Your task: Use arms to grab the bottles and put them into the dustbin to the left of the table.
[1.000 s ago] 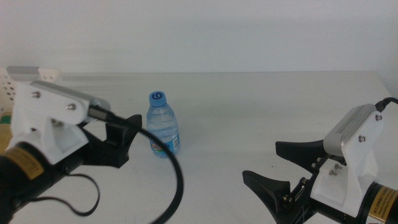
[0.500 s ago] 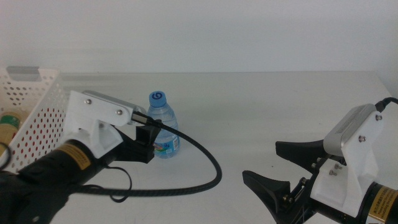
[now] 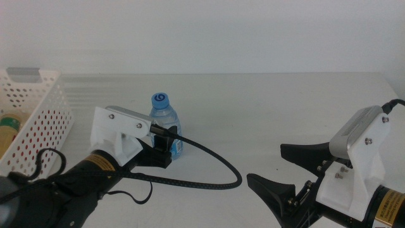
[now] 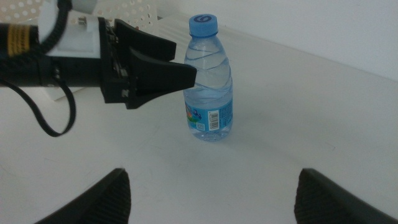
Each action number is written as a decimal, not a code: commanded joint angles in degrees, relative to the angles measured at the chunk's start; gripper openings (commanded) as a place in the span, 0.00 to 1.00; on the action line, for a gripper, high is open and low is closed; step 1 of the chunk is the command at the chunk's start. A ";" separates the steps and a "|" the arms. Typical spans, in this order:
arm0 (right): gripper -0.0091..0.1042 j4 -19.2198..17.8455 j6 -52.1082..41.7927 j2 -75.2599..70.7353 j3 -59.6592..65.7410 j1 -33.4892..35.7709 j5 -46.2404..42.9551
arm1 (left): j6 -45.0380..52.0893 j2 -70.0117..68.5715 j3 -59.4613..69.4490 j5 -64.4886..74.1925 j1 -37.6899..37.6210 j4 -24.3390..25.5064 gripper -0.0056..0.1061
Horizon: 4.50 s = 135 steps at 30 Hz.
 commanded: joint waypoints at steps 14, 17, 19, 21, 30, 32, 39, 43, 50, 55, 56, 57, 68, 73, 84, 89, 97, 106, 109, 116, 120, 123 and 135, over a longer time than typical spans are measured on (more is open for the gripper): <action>0.75 0.00 -0.77 -1.03 -1.16 -0.01 -3.93 | -9.04 8.80 -2.88 -19.95 6.88 10.86 0.79; 0.75 0.00 -0.77 -1.03 -1.16 -0.01 -3.93 | -9.47 10.10 -4.50 -20.00 7.50 13.24 0.79; 0.75 0.00 -0.77 -1.03 -1.16 -0.01 -3.93 | -9.47 10.79 -5.66 -19.90 7.44 13.24 0.79; 0.75 0.06 -0.77 -1.03 -1.16 -0.01 -3.93 | -9.47 11.41 -6.86 -19.61 7.44 13.29 0.79; 0.75 0.06 -0.77 -1.03 -1.16 -0.01 -3.88 | -9.88 15.51 -12.22 -18.56 7.44 15.80 0.79; 0.75 0.06 -0.77 -1.03 -1.16 -0.01 -3.88 | -9.88 16.29 -13.02 -18.57 7.44 15.63 0.79; 0.75 0.06 -0.77 -1.03 -1.16 -0.01 -3.88 | -9.88 16.61 -13.52 -18.62 7.44 15.27 0.58; 0.75 0.06 -0.77 -1.03 -1.16 -0.01 -3.88 | -10.16 16.61 -13.47 -18.62 7.44 15.92 0.31; 0.75 0.01 -0.77 -1.03 -1.16 -0.01 -3.87 | -11.23 14.82 -12.96 -18.14 7.24 17.59 0.10; 0.75 0.01 -0.77 -1.03 -1.16 -0.01 -3.93 | -10.67 8.42 -11.29 -13.03 7.24 16.83 0.11; 0.75 0.01 -0.77 -1.03 -1.16 -0.01 -3.93 | -10.67 7.21 -11.29 -11.24 7.24 16.74 0.11; 0.75 0.01 -0.77 -1.03 -1.16 -0.01 -3.93 | -10.67 5.63 -11.29 -8.98 7.24 16.74 0.11; 0.75 0.01 -0.56 -1.03 -1.16 -0.01 -3.93 | -11.98 -11.95 -11.29 8.53 7.24 17.25 0.11; 0.75 0.01 -0.56 -1.03 -1.16 -0.01 -3.93 | -12.23 -20.92 -11.35 16.33 7.24 16.52 0.11; 0.75 0.01 -0.56 -1.03 -1.16 -0.01 -3.93 | -12.23 -32.64 -11.40 30.30 7.24 16.52 0.11; 0.75 0.01 -0.56 -1.03 -1.16 -0.01 -3.93 | -12.23 -35.45 -14.48 44.32 7.24 13.67 0.11; 0.75 0.01 -0.56 -1.03 -1.16 -0.01 -3.93 | -6.18 -34.51 -28.18 72.11 7.36 7.86 0.11; 0.75 0.01 -0.56 -1.03 -1.16 -0.01 -3.93 | -3.70 -29.28 -42.76 93.72 17.27 7.58 0.11; 0.75 0.01 -0.56 -1.03 -1.16 -0.01 -3.93 | -0.83 -26.63 -46.39 98.63 23.71 6.00 0.11; 0.75 0.01 -0.56 -1.03 -1.16 -0.01 -3.93 | 10.75 -19.51 -53.07 105.33 35.09 -5.38 0.11; 0.75 0.01 -0.56 -1.03 -1.16 -0.01 -3.93 | 15.98 -14.70 -57.00 108.93 38.65 -9.70 0.11; 0.75 0.01 -0.56 -1.03 -1.16 -0.01 -3.93 | 17.85 -10.95 -59.69 111.66 40.34 -9.97 0.11; 0.75 0.01 -0.56 -1.03 -1.16 -0.01 -3.93 | 20.17 1.07 -64.29 113.16 45.19 -9.62 0.11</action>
